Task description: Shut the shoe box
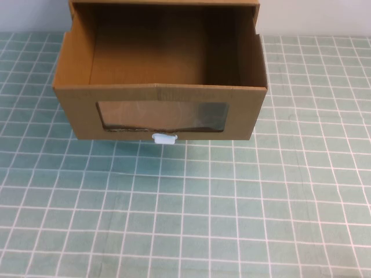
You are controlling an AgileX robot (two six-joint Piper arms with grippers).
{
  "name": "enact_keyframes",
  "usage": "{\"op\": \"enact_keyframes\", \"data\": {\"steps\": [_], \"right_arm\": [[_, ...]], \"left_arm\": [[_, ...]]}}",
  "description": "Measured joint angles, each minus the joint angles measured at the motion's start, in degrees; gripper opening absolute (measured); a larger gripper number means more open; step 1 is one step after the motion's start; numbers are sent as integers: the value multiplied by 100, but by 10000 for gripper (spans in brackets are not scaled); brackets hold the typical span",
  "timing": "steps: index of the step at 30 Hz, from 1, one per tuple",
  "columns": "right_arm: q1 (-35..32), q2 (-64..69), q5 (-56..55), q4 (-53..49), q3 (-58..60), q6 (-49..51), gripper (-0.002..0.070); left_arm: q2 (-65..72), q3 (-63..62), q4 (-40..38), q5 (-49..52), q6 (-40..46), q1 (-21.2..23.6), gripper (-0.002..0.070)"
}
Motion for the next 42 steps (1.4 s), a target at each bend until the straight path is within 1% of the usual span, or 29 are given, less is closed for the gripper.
{"op": "enact_keyframes", "data": {"steps": [39, 42], "right_arm": [[0, 0, 0, 20, 0, 0, -14], [0, 0, 0, 20, 0, 0, -14]], "left_arm": [[0, 0, 0, 0, 0, 0, -4], [0, 0, 102, 0, 0, 0, -4]]}}
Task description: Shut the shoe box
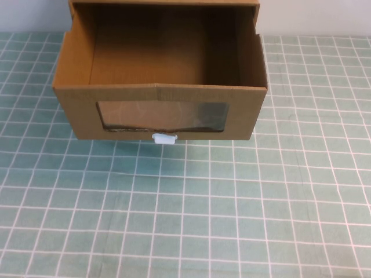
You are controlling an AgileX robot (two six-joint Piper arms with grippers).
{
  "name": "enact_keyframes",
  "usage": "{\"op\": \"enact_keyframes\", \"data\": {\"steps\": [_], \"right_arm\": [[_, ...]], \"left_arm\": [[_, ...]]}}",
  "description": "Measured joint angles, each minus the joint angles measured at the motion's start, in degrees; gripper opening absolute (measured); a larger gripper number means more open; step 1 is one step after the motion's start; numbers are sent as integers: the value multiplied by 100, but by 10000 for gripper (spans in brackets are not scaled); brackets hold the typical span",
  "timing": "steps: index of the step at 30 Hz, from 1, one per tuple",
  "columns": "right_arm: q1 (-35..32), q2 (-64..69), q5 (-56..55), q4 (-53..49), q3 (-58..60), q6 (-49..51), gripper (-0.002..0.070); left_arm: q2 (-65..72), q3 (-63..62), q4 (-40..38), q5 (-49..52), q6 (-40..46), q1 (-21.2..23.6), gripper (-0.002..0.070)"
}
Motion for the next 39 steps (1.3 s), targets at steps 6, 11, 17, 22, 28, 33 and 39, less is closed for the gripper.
{"op": "enact_keyframes", "data": {"steps": [6, 11, 17, 22, 28, 33, 39], "right_arm": [[0, 0, -19, 0, 0, 0, -14], [0, 0, -427, 14, 11, 0, -14], [0, 0, -1925, 14, 20, 0, -14], [0, 0, -3630, 14, 20, 0, -14], [0, 0, -5044, 14, 20, 0, -14], [0, 0, -6094, 14, 20, 118, -14], [0, -38, -7690, 14, -48, 786, -14]], "left_arm": [[0, 0, 86, -129, 0, 0, -4], [0, 3, 86, -684, 0, 0, -4], [0, 3, 99, -2207, -200, 0, -4], [0, 3, 102, -4109, -791, 0, -4], [0, 3, 102, -5557, -926, 0, -4], [0, 3, 102, -6179, -1055, 0, -4], [-10, -109, 45, -7548, -1774, 0, -4]]}}
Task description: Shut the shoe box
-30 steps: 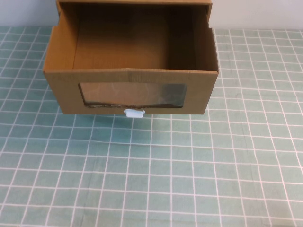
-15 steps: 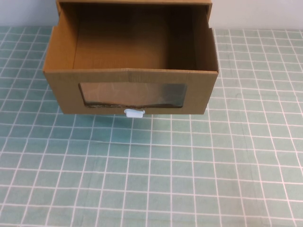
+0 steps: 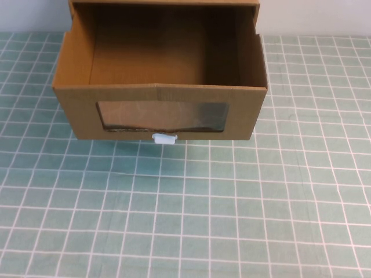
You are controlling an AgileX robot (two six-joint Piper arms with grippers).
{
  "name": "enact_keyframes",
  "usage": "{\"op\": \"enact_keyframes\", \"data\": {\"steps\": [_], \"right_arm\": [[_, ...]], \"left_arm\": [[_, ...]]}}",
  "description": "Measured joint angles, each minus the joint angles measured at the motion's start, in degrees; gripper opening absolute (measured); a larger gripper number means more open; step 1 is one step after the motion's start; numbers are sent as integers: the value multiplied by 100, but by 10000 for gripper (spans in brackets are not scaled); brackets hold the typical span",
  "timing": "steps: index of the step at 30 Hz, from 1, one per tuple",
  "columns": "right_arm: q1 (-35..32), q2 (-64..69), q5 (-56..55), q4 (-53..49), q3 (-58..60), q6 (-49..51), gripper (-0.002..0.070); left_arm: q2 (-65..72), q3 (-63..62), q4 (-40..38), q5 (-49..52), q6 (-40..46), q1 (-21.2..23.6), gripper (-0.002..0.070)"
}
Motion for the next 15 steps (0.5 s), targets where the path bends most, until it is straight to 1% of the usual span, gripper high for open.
{"op": "enact_keyframes", "data": {"steps": [3, 5, 10, 12, 15], "right_arm": [[0, 0, 99, 0, -510, 466, -14], [0, 0, 541, -11, -1107, 648, -14], [0, 56, 2378, 225, -2864, 1074, -14], [0, 255, 3067, 324, -3508, 1142, -14], [0, 760, 4429, 428, -4515, 1179, -14]], "left_arm": [[-13, -568, -147, 51, -160, 0, -4], [-13, -1179, -260, 552, -185, 0, -4], [114, -2816, -326, 2644, -167, 0, -4], [369, -3325, -326, 3257, -88, 0, -4], [911, -3958, -326, 4056, -27, 0, -4]]}}
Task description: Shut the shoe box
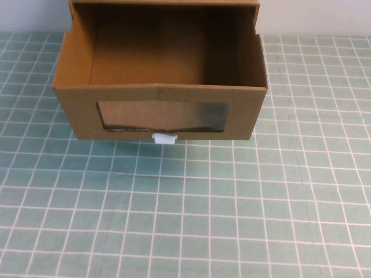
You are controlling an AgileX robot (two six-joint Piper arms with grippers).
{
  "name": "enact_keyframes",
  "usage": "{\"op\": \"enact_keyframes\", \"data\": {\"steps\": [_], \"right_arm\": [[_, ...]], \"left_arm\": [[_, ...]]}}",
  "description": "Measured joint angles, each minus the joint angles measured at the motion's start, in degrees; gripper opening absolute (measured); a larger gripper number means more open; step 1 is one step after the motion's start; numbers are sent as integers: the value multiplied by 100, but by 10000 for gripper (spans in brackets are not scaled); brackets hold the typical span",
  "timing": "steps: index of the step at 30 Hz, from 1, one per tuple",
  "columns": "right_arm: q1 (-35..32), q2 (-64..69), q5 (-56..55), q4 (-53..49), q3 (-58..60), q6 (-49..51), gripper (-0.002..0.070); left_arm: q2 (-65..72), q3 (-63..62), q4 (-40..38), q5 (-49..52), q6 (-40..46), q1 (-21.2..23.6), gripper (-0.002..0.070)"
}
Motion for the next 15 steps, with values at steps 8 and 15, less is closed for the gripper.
{"op": "enact_keyframes", "data": {"steps": [8, 15], "right_arm": [[-3, 1921, 4101, -124, -1782, 17, -14], [-3, 2545, 4196, -1032, -1819, 17, -14]], "left_arm": [[1864, -1052, 124, 2766, 774, 0, -4], [2963, -1064, 8, 3018, 1207, 0, -4]]}}
